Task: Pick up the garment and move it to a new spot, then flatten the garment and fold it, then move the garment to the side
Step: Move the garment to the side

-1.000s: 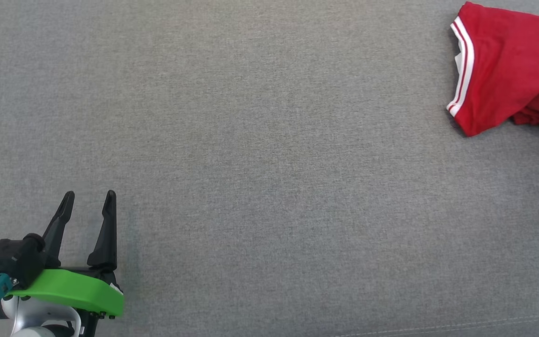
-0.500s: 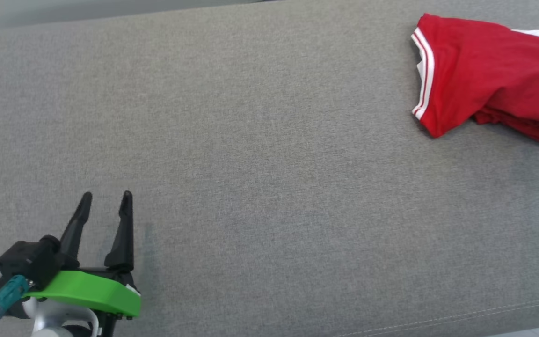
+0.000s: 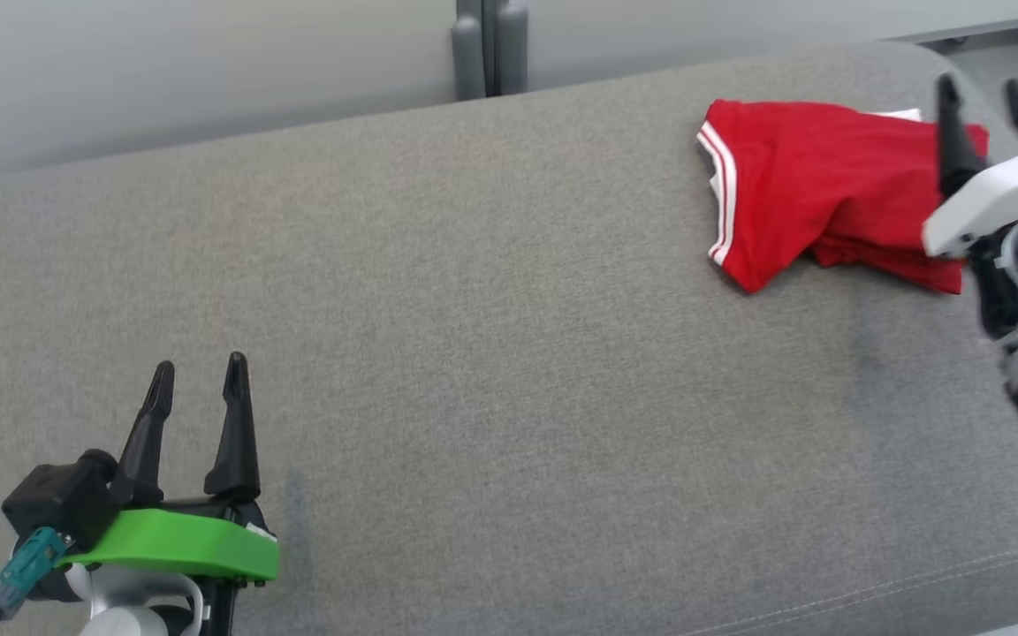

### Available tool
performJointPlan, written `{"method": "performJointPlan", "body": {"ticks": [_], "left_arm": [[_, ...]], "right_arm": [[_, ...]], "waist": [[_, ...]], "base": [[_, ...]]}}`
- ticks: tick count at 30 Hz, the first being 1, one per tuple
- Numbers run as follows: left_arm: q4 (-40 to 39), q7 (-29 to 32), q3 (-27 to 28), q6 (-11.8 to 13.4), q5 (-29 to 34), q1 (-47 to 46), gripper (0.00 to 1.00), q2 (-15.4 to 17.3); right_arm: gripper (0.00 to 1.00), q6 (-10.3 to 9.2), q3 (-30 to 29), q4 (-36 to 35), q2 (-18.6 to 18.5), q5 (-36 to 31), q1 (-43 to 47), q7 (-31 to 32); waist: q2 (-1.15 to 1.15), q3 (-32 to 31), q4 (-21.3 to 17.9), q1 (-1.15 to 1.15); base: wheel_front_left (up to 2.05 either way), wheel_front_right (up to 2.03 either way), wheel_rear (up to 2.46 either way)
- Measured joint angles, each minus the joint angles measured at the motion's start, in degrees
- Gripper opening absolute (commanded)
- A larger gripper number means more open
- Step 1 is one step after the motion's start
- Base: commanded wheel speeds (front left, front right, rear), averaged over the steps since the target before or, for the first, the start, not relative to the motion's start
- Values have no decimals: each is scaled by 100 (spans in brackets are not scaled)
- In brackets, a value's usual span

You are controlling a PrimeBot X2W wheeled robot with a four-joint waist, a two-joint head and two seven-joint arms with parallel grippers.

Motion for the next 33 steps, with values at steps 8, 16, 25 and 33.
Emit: {"method": "performJointPlan", "body": {"ticks": [8, 16, 25, 33], "left_arm": [[313, -223, 57, 1, 0, 18, 100, -250], [461, -283, 157, 3, 36, 120, 100, -343], [589, -338, 323, 26, 67, 324, 100, -392], [684, -389, 346, 26, 181, 352, 100, -463]], "right_arm": [[100, 53, 16, -300, 742, 88, 667, -66], [100, -122, -47, -979, 856, -148, 1206, -77], [100, -360, -59, -1906, 1063, -731, 1845, -87], [100, -509, -157, -2408, 1270, -881, 2661, -91]], "waist": [[0, -502, -181, 0], [0, -820, -153, 0], [0, -899, 68, 0], [0, -926, 276, 0]], "base": [[0, 0, 0], [0, 0, 0], [0, 0, 0], [0, 0, 0]]}}
